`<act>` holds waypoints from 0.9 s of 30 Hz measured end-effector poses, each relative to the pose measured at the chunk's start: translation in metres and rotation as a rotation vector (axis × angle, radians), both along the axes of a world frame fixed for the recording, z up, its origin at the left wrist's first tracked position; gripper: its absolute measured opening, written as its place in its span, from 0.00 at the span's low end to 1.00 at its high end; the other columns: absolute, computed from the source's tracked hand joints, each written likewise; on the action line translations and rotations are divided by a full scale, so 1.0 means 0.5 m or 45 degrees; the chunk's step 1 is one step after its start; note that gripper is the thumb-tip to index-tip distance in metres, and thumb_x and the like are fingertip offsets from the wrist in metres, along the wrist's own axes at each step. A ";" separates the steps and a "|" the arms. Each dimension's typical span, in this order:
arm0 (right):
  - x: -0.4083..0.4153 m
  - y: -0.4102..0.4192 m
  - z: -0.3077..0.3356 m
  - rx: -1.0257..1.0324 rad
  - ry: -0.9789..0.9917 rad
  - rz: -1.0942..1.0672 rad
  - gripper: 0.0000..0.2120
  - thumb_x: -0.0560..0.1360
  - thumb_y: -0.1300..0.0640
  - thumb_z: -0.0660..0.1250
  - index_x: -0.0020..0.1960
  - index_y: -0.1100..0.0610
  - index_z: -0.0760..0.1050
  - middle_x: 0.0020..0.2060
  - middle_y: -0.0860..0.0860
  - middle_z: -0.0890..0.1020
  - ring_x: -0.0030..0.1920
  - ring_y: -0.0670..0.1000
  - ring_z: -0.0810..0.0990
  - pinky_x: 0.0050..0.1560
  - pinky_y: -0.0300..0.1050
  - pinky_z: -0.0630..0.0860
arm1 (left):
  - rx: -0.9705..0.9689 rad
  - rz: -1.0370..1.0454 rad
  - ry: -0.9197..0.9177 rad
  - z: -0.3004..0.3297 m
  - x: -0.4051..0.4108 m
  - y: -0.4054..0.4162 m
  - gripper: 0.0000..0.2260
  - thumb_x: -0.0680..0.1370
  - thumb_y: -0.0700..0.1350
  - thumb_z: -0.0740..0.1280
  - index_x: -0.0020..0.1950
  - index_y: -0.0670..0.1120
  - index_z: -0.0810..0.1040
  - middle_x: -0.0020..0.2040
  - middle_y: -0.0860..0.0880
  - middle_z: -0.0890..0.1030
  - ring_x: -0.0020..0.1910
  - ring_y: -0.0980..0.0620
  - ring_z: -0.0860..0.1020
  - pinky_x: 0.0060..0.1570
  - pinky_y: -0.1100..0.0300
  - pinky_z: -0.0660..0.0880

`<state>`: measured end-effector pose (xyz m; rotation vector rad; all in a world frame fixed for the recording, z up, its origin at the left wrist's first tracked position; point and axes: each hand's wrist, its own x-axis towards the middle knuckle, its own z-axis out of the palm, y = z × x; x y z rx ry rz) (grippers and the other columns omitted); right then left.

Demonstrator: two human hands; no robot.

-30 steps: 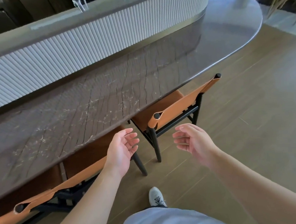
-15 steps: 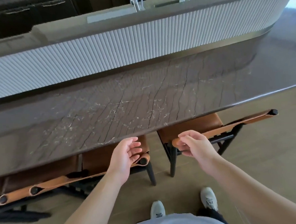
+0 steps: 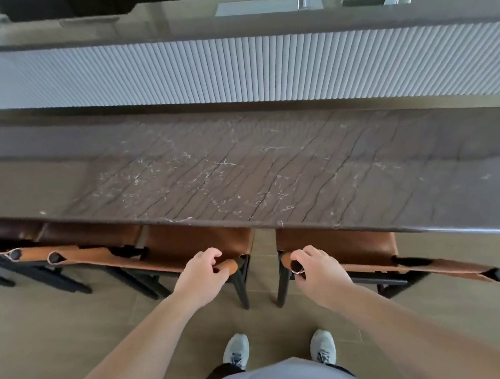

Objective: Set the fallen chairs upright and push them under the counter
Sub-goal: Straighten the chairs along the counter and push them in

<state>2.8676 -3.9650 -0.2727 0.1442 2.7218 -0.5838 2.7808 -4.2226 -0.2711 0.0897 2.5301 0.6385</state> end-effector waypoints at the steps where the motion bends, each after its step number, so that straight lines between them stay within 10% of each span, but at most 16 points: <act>1: -0.002 0.002 -0.007 0.046 -0.004 0.066 0.17 0.78 0.53 0.62 0.66 0.50 0.70 0.58 0.50 0.73 0.59 0.56 0.73 0.56 0.49 0.72 | -0.124 -0.107 0.075 -0.002 0.004 -0.003 0.16 0.77 0.54 0.66 0.64 0.54 0.72 0.56 0.55 0.73 0.57 0.51 0.74 0.55 0.54 0.75; 10: -0.019 -0.016 -0.040 0.341 -0.026 0.125 0.15 0.82 0.55 0.59 0.67 0.53 0.65 0.56 0.52 0.74 0.57 0.57 0.74 0.45 0.49 0.66 | -0.587 -0.713 0.397 -0.017 -0.016 -0.014 0.13 0.79 0.56 0.64 0.61 0.53 0.73 0.54 0.51 0.76 0.56 0.47 0.75 0.50 0.54 0.67; 27: -0.047 -0.048 -0.026 0.521 -0.133 0.230 0.09 0.81 0.54 0.61 0.59 0.54 0.66 0.52 0.52 0.79 0.52 0.57 0.80 0.41 0.48 0.68 | -0.454 -1.165 0.461 -0.012 -0.091 -0.021 0.11 0.76 0.54 0.64 0.51 0.48 0.74 0.48 0.48 0.77 0.46 0.43 0.78 0.37 0.56 0.64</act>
